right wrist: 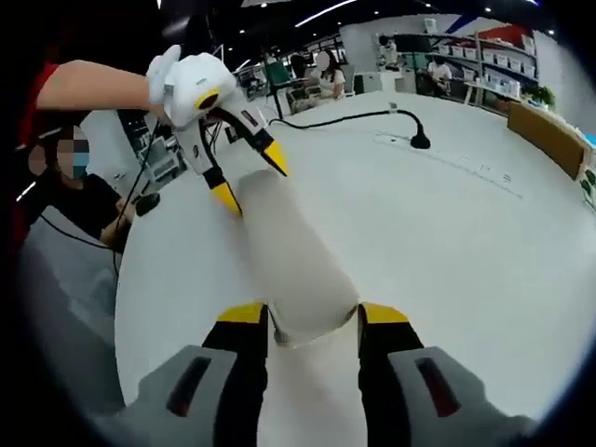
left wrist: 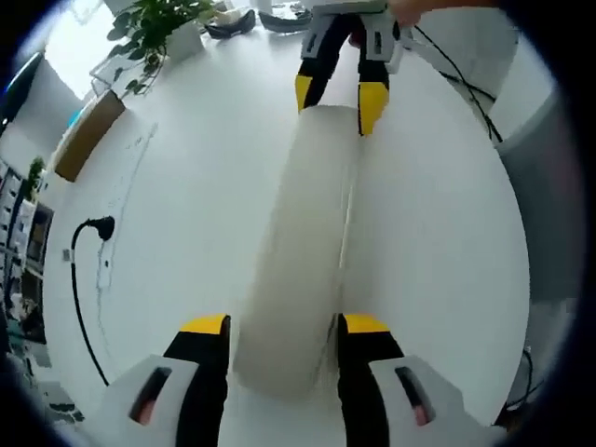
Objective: Arrange the utensils inside the cutlery case until each visible utensil rests in its matching compartment.
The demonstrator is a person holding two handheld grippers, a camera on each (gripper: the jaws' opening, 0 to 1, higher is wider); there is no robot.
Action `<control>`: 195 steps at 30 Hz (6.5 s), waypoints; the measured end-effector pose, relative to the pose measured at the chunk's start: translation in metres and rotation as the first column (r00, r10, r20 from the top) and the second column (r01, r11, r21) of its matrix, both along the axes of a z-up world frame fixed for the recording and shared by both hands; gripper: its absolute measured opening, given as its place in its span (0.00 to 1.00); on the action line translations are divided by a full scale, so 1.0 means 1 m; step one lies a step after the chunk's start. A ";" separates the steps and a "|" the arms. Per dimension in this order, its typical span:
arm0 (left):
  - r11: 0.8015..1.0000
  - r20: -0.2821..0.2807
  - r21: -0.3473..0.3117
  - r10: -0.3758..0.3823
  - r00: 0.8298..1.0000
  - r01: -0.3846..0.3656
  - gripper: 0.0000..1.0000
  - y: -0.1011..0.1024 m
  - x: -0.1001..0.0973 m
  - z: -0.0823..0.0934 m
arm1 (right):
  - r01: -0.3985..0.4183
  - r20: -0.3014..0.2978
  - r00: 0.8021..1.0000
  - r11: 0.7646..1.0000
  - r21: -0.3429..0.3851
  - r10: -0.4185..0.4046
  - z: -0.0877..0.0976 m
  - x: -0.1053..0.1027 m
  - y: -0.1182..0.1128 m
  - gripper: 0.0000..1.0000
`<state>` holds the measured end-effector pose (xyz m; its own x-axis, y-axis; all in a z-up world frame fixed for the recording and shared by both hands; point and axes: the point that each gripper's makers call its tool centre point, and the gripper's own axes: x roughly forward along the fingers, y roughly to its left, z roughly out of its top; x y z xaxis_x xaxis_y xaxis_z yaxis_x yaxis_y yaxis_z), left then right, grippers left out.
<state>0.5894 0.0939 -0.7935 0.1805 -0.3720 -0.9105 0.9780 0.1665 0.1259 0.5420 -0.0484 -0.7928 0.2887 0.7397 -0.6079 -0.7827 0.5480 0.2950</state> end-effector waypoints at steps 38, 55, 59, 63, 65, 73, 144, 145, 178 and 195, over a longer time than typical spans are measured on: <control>0.328 -0.645 -0.179 0.672 0.363 -0.927 0.46 0.059 0.029 0.004 | 0.687 -0.635 0.647 0.684 0.245 -0.422 -0.005 0.016 -0.026 0.27; 0.299 -0.648 -0.139 0.693 0.315 -0.944 0.36 0.057 0.011 -0.018 | 0.684 -0.615 0.639 0.707 0.180 -0.462 -0.011 -0.001 -0.015 0.20; 0.299 -0.660 -0.137 0.683 0.312 -0.944 0.35 0.054 0.007 -0.018 | 0.680 -0.607 0.647 0.709 0.187 -0.461 -0.011 -0.003 -0.014 0.20; 0.305 -0.663 -0.135 0.679 0.314 -0.943 0.35 0.051 0.004 -0.014 | 0.669 -0.592 0.661 0.719 0.188 -0.461 -0.009 -0.002 -0.013 0.20; 0.322 -0.663 -0.134 0.674 0.326 -0.937 0.35 0.048 0.000 -0.014 | 0.666 -0.594 0.661 0.723 0.183 -0.459 -0.009 -0.003 -0.013 0.21; 0.251 -0.648 -0.190 0.694 0.313 -0.949 0.39 0.059 0.018 0.002 | 0.657 -0.588 0.665 0.735 0.168 -0.461 -0.006 -0.005 -0.012 0.20; 0.258 -0.711 -0.115 0.654 0.261 -0.959 0.17 0.068 0.003 -0.011 | 0.632 -0.628 0.666 0.752 0.187 -0.403 -0.015 0.006 -0.011 0.16; 0.258 -0.709 -0.117 0.654 0.262 -0.959 0.17 0.067 0.002 -0.011 | 0.635 -0.630 0.662 0.749 0.186 -0.405 -0.016 0.006 -0.011 0.16; 0.243 -0.720 -0.095 0.652 0.235 -0.965 0.26 0.062 -0.007 -0.013 | 0.567 -0.610 0.702 0.807 0.167 -0.367 -0.015 0.001 -0.004 0.20; 0.306 -0.737 -0.107 0.615 0.282 -0.946 0.26 0.048 -0.021 -0.011 | 0.421 -0.412 0.831 0.907 0.027 -0.374 -0.015 0.013 -0.010 0.28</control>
